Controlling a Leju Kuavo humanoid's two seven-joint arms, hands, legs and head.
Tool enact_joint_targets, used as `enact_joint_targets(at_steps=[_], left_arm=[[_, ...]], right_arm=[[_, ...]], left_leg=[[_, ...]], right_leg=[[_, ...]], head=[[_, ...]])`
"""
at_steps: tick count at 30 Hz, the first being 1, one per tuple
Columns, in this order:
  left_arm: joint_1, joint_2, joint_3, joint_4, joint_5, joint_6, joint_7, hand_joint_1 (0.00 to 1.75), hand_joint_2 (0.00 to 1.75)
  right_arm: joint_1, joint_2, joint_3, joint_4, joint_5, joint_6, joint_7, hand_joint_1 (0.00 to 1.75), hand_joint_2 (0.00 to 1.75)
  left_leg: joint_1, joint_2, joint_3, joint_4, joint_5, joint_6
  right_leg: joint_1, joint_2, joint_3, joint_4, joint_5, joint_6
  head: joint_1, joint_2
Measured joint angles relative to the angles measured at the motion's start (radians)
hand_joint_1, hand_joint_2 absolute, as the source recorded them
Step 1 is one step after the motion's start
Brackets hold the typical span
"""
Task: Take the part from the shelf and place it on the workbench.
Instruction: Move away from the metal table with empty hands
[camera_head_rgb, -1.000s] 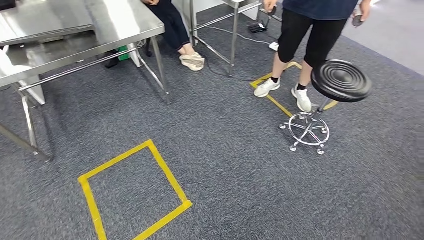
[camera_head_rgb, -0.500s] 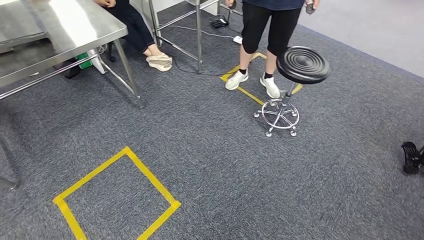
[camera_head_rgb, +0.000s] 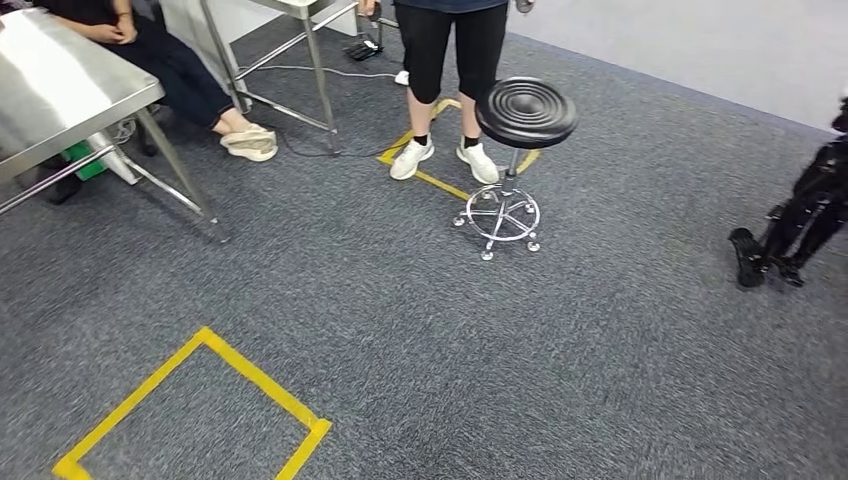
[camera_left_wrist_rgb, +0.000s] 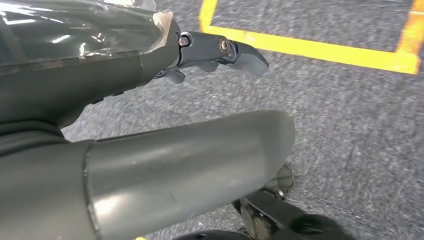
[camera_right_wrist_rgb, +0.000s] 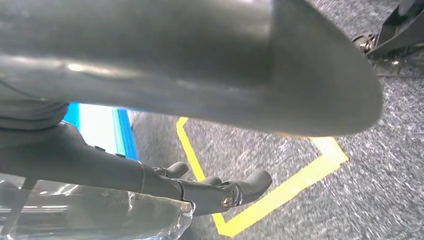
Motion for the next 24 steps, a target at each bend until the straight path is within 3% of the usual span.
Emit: enact_joint_targets(at_steps=[1, 3, 5, 7, 9, 11, 12, 13, 14, 15, 17, 18, 20, 22, 24], left_arm=[[0.0, 0.0, 0.0, 0.0, 0.001, 0.0, -0.002, 0.0, 0.0], [0.001, 0.0, 0.0, 0.001, 0.001, -0.002, -0.008, 0.0, 0.0], [0.0, -0.002, 0.0, 0.0, 0.002, -0.003, -0.013, 0.0, 0.0], [-0.001, -0.002, 0.0, 0.0, 0.003, -0.003, -0.014, 0.0, 0.0], [0.001, 0.0, 0.0, 0.0, 0.004, -0.003, -0.014, 0.0, 0.0], [0.003, 0.0, 0.0, 0.0, 0.004, -0.004, -0.014, 0.0, 0.0], [0.003, 0.0, 0.0, 0.0, 0.004, -0.004, -0.015, 0.0, 0.0], [0.002, 0.0, 0.0, 0.0, 0.004, -0.005, -0.015, 0.0, 0.0], [0.002, -0.001, 0.0, 0.0, 0.004, -0.005, -0.015, 0.0, 0.0], [0.001, -0.001, 0.0, 0.0, 0.004, -0.005, -0.015, 0.0, 0.0], [0.001, 0.0, 0.0, 0.0, 0.004, -0.006, -0.015, 0.0, 0.0], [0.001, 0.001, 0.0, 0.0, 0.004, -0.006, -0.014, 0.0, 0.0], [-0.001, 0.0, 0.0, 0.0, 0.003, -0.006, -0.014, 0.0, 0.0], [-0.004, -0.001, 0.0, -0.001, 0.002, -0.006, -0.014, 0.0, 0.0], [-0.002, -0.002, 0.0, -0.001, 0.001, -0.005, -0.013, 0.0, 0.0]], right_arm=[[-0.002, 0.0, 0.0, 0.0, 0.0, 0.0, 0.0, 0.0, 0.0], [-0.002, 0.0, 0.0, 0.0, 0.0, 0.0, 0.0, 0.0, 0.0], [0.002, -0.001, 0.0, 0.0, 0.0, 0.0, -0.002, 0.0, 0.0], [0.003, -0.002, 0.0, 0.0, 0.0, 0.0, -0.003, 0.0, 0.0], [0.001, -0.002, 0.0, 0.0, 0.0, 0.0, -0.003, 0.0, 0.0], [0.0, -0.003, 0.0, 0.0, 0.0, 0.0, -0.004, 0.0, 0.0], [0.001, -0.003, 0.0, 0.0, 0.0, 0.0, -0.005, 0.0, 0.0], [0.002, -0.003, 0.0, 0.0, 0.001, 0.0, -0.005, 0.0, 0.0], [0.002, -0.004, 0.0, 0.0, 0.002, 0.0, -0.006, 0.0, 0.0], [0.001, -0.004, 0.0, 0.0, 0.002, 0.0, -0.006, 0.0, 0.0], [-0.002, -0.005, 0.0, -0.001, 0.004, 0.0, -0.006, 0.0, 0.0], [-0.004, -0.005, 0.0, -0.001, 0.005, 0.0, -0.006, 0.0, 0.0], [-0.004, -0.006, 0.0, -0.001, 0.007, 0.0, -0.006, 0.0, 0.0], [-0.004, -0.006, 0.0, -0.001, 0.007, 0.0, -0.005, 0.0, 0.0], [-0.005, -0.006, 0.0, -0.001, 0.007, 0.0, -0.003, 0.0, 0.0]], left_leg=[[0.003, -0.02, 0.019, -0.048, 0.02, 0.001], [0.0, -0.039, 0.033, -0.082, 0.023, 0.007], [-0.005, -0.017, 0.035, -0.088, 0.029, 0.023], [-0.004, 0.008, 0.038, -0.098, 0.036, 0.04], [-0.007, 0.036, 0.039, -0.101, 0.037, 0.048], [-0.01, 0.065, 0.037, -0.101, 0.036, 0.05], [-0.01, 0.078, 0.037, -0.101, 0.036, 0.05], [-0.01, 0.09, 0.038, -0.101, 0.035, 0.049], [-0.009, 0.101, 0.041, -0.101, 0.033, 0.046], [-0.011, 0.111, 0.044, -0.1, 0.031, 0.043], [-0.017, 0.13, 0.051, -0.1, 0.024, 0.031], [-0.02, 0.14, 0.056, -0.101, 0.021, 0.025], [-0.017, 0.155, 0.064, -0.103, 0.016, 0.014], [-0.012, 0.119, 0.056, -0.073, -0.012, 0.004], [-0.009, 0.059, 0.009, 0.033, -0.075, 0.001]], right_leg=[[0.002, 0.012, -0.003, 0.004, -0.001, 0.004], [0.004, 0.033, -0.015, 0.006, 0.0, 0.018], [0.0, 0.044, -0.024, 0.004, 0.004, 0.032], [0.002, 0.001, -0.046, 0.045, -0.017, 0.035], [0.004, -0.053, -0.103, 0.16, -0.07, 0.03], [0.001, -0.065, -0.157, 0.271, -0.109, 0.032], [-0.001, -0.068, -0.16, 0.279, -0.107, 0.039], [-0.003, -0.073, -0.141, 0.246, -0.091, 0.048], [-0.005, -0.087, -0.105, 0.179, -0.066, 0.057], [-0.005, -0.113, -0.066, 0.107, -0.042, 0.062], [0.001, -0.153, -0.017, 0.017, -0.012, 0.056], [0.005, -0.158, -0.014, 0.007, -0.007, 0.048], [0.003, -0.134, -0.017, 0.005, -0.002, 0.033], [-0.005, -0.111, -0.013, 0.001, 0.003, 0.018], [-0.008, -0.09, -0.012, 0.0, 0.006, 0.004]], head=[[0.001, 0.0], [0.001, 0.0], [0.001, 0.0], [0.004, 0.0], [0.007, 0.0], [0.008, 0.0], [0.009, 0.0], [0.009, 0.0], [0.009, 0.0], [0.01, 0.0], [0.01, 0.0], [0.009, 0.0], [0.007, 0.0], [0.004, 0.0], [0.0, 0.0]])
